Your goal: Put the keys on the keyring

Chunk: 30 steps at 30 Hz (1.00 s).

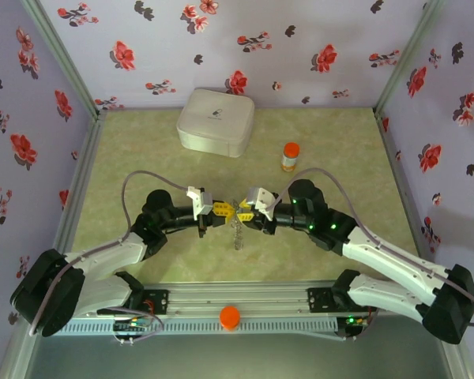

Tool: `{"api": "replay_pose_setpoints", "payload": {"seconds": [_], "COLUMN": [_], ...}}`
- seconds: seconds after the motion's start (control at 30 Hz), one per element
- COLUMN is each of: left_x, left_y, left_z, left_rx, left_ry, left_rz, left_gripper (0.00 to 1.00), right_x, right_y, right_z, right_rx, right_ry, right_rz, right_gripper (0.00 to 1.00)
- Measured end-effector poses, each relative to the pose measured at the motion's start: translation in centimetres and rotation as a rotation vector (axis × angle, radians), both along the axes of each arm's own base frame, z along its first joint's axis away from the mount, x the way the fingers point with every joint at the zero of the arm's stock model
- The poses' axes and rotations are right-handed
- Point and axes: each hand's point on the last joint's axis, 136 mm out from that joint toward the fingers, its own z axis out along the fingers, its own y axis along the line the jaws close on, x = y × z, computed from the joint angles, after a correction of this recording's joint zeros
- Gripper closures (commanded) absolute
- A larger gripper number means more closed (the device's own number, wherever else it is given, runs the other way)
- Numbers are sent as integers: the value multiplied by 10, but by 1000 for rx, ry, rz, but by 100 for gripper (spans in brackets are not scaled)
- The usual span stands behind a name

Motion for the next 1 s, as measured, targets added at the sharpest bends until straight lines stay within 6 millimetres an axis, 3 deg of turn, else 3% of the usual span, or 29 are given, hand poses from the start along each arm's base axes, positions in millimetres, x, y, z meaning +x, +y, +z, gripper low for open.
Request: {"api": "replay_pose_setpoints", "payload": {"seconds": [0.5,0.67,0.77,0.8,0.87,1.0], "left_x": [-4,-4,-5,-5,-5,-4], "left_y": [-1,-1,-1,-1,-1,0], "left_z": [0,-1,-4,-5,-5,-7], "left_rx": [0,5,12,15,18,40], "left_ry": [-3,3,8,10,2,-33], "left_rz": [-17,-20,-21,-21,-21,-10], "left_gripper": [100,100,100,94,74,70], "right_x": [4,1,0,0,-1,-1], "right_y": [5,6,6,6,6,4], "right_z": [-6,-8,-11,-11,-11,-14], "right_rx": [5,4,-6,-14,-32,-111], "right_ry": [36,46,59,62,67,83], "right_rz": [-1,22,38,41,49,62], "right_gripper": [86,100,100,100,100,100]}}
